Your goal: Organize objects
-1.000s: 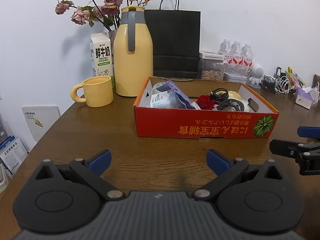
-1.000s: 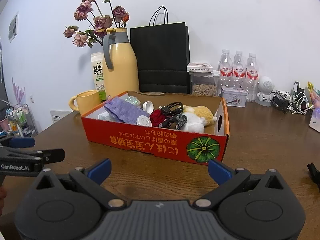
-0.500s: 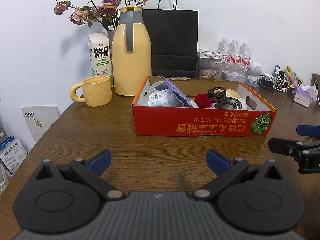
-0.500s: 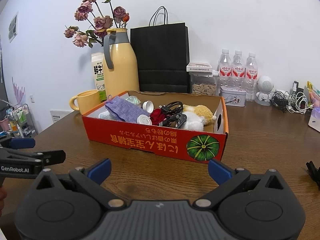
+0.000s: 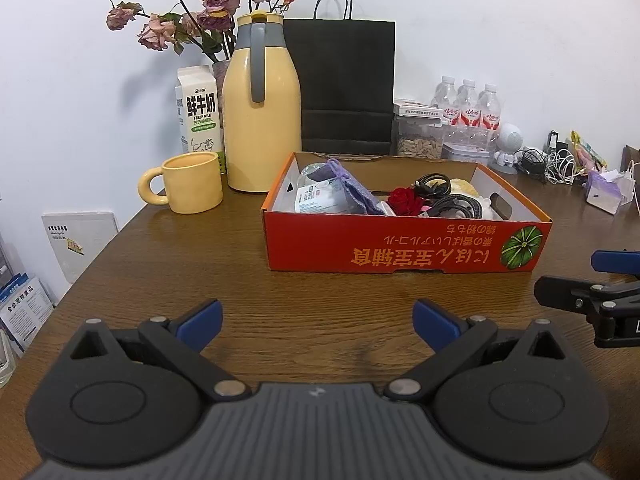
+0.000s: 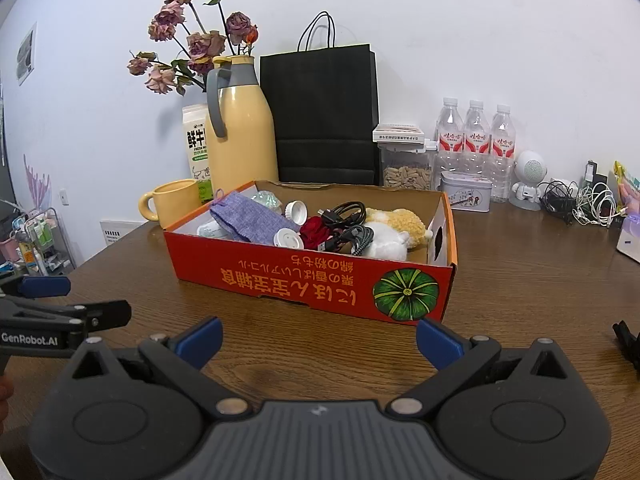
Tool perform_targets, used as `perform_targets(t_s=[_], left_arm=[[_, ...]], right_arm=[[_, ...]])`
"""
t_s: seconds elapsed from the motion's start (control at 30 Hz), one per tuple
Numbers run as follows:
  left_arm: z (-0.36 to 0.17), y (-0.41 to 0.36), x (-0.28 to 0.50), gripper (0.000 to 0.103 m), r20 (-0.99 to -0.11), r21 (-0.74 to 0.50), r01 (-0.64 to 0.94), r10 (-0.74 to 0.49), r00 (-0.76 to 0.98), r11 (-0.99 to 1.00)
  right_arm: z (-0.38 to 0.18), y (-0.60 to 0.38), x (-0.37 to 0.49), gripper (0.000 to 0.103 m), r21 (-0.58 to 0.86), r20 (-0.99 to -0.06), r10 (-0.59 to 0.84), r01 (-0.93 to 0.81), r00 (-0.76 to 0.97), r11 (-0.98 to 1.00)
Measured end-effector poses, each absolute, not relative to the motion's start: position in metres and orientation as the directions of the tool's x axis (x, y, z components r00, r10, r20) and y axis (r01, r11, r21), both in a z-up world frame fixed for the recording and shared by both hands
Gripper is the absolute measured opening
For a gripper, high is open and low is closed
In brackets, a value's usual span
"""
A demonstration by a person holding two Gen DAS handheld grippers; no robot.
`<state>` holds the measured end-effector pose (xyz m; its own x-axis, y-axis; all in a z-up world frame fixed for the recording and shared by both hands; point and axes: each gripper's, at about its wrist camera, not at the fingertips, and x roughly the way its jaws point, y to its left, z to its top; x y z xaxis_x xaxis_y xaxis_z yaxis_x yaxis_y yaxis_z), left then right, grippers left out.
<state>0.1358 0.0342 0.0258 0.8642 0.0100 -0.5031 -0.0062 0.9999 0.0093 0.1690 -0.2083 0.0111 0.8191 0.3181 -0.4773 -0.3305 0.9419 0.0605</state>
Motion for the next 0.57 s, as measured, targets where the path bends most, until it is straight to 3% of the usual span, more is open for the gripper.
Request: perform_targets(t_s=[0.57], left_arm=[[0.0292,0.0324,0.1363,0.103,-0.491,-0.005,0.014,-0.015,0.871,1.000]], right_arm=[[0.0080,-0.2099,0.1683,0.103,0.063,-0.481,0.318,-0.329,0.817,0.942]])
